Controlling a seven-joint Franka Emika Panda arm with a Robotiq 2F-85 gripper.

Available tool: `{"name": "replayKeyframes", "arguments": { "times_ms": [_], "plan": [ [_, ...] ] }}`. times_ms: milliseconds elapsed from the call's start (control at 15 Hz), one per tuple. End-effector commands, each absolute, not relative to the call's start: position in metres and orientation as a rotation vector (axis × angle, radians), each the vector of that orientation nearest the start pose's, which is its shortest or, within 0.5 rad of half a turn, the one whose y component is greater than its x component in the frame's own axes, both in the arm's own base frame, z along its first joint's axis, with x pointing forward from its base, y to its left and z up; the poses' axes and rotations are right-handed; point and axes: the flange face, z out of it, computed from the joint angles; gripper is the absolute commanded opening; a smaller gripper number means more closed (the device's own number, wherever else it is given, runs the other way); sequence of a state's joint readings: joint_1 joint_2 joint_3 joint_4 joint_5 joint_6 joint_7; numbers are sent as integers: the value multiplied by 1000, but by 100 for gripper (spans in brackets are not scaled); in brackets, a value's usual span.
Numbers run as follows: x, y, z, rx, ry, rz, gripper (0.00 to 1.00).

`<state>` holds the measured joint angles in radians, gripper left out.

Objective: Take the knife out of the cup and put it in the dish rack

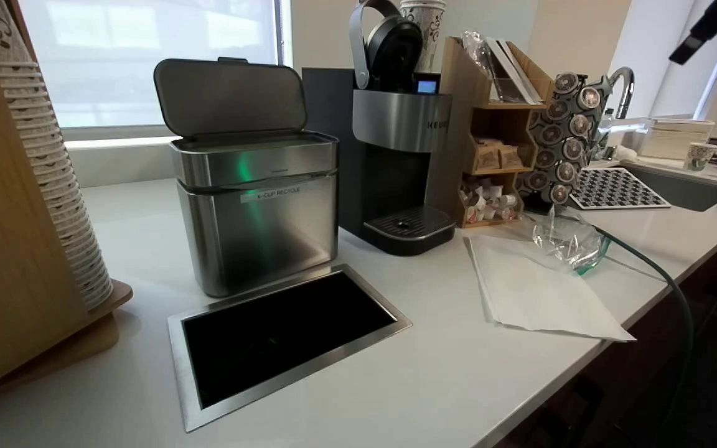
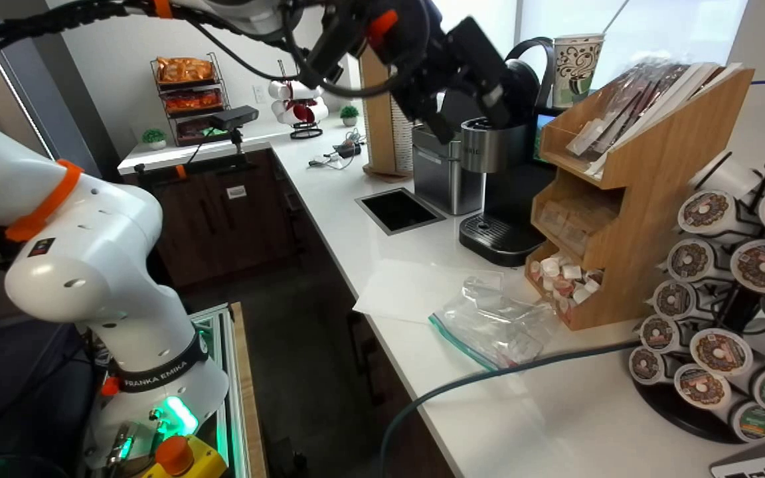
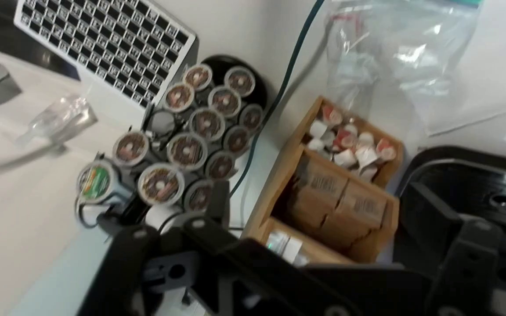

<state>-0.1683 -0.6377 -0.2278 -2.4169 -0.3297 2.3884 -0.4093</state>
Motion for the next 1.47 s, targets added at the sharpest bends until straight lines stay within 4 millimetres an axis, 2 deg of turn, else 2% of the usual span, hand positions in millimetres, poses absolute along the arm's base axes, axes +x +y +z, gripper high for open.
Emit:
{"name": "replayKeyframes", "arguments": {
  "times_ms": [0, 333, 467, 533, 600, 800, 933, 1000, 1200, 1400],
  "plan": [
    [408, -158, 637, -3307, -200, -1114, 100],
    [458, -129, 667, -3117, -35, -1338, 100],
    [481, -117, 669, -3067, -71, -1347, 100],
    [490, -108, 663, -3097, -143, -1258, 100],
    [468, -117, 667, -3106, -103, -1321, 100],
    [490, -107, 660, -3102, -139, -1288, 100],
    [492, -107, 660, -3103, -138, -1288, 100],
    [486, -111, 659, -3119, -133, -1289, 100],
    [495, -119, 669, -3059, 188, -1296, 100],
    [503, -115, 680, -3002, 420, -1211, 100]
  ]
}}
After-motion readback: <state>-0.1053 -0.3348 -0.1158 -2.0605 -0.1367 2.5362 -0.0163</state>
